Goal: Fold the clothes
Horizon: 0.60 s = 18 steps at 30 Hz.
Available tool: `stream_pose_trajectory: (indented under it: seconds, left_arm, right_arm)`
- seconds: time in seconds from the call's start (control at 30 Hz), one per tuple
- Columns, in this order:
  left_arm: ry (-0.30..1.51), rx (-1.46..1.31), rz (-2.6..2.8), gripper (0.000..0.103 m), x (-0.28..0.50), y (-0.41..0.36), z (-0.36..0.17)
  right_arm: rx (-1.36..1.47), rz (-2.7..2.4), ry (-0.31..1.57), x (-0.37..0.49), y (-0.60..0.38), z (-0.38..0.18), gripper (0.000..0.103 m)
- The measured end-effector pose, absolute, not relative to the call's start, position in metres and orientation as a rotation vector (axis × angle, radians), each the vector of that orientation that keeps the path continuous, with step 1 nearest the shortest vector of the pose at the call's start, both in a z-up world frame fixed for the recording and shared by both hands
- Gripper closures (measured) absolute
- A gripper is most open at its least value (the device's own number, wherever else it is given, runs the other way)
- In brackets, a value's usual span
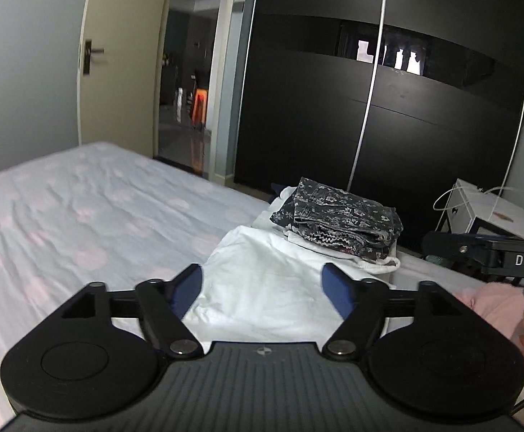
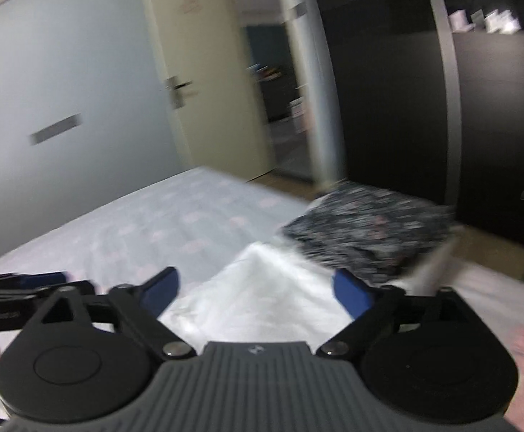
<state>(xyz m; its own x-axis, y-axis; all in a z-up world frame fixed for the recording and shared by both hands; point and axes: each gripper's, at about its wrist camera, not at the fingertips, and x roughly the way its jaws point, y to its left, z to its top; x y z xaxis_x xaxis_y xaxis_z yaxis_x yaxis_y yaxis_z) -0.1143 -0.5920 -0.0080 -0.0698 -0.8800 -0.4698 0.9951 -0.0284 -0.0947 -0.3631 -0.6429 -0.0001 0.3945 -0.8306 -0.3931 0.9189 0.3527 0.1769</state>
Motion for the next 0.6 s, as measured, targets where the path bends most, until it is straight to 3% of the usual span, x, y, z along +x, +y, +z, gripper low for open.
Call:
stream_pose_trajectory:
  seconds: [0.6]
  left_arm:
    - [0.441,0.391,-1.436,0.023,-0.148,-0.503,-0.021]
  right_arm:
    - [0.455,-1.197,0.308,-0.342,-0.534,-0.039,0.004]
